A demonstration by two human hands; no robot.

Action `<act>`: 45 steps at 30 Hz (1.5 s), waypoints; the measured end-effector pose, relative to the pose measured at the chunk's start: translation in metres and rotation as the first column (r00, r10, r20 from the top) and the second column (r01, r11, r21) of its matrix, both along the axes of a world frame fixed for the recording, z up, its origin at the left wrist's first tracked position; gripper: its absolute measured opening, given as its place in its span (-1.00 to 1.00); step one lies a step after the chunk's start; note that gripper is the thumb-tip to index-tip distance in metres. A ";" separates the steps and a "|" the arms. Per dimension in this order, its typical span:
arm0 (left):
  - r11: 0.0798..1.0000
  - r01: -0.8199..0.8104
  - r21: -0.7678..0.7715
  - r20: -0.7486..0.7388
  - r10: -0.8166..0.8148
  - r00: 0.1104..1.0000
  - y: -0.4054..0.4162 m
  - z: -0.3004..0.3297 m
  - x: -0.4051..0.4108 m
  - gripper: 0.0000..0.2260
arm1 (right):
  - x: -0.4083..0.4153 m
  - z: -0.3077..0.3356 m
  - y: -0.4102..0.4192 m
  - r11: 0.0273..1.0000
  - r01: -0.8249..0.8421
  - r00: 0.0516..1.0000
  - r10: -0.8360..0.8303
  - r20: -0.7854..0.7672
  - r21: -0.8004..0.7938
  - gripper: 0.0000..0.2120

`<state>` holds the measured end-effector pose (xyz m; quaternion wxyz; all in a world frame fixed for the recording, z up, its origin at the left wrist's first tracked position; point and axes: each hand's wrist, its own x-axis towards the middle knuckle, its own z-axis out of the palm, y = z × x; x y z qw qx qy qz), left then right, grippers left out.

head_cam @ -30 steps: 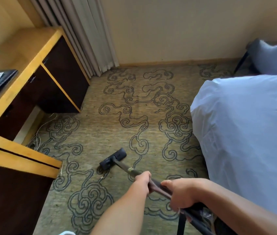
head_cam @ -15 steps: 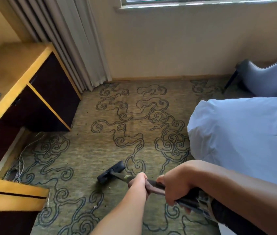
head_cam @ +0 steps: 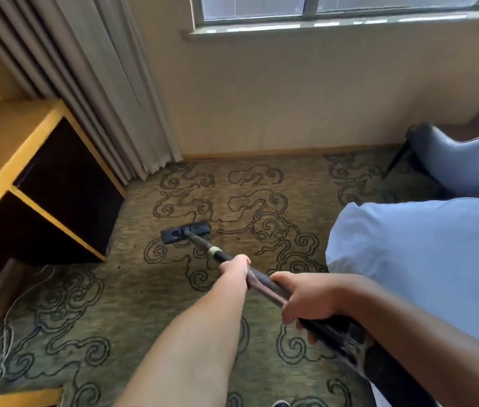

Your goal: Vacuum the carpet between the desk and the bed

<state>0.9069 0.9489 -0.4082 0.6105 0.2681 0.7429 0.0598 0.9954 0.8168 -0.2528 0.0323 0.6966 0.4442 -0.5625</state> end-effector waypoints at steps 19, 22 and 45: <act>0.988 0.122 0.098 -0.067 -0.116 0.991 0.324 -0.138 0.145 -0.47 | 0.110 -0.169 0.297 0.963 0.181 0.969 -0.210 0.133 0.201 -0.29; 0.982 0.149 0.120 -0.117 -0.135 0.984 0.382 -0.165 0.149 -0.47 | 0.113 -0.198 0.358 0.958 0.222 0.965 -0.242 0.098 0.184 -0.31; 0.902 0.428 -0.061 -0.129 -0.432 0.893 0.386 -0.190 0.171 -0.61 | 0.135 -0.217 0.377 0.999 0.030 0.982 -0.033 0.185 0.022 -0.20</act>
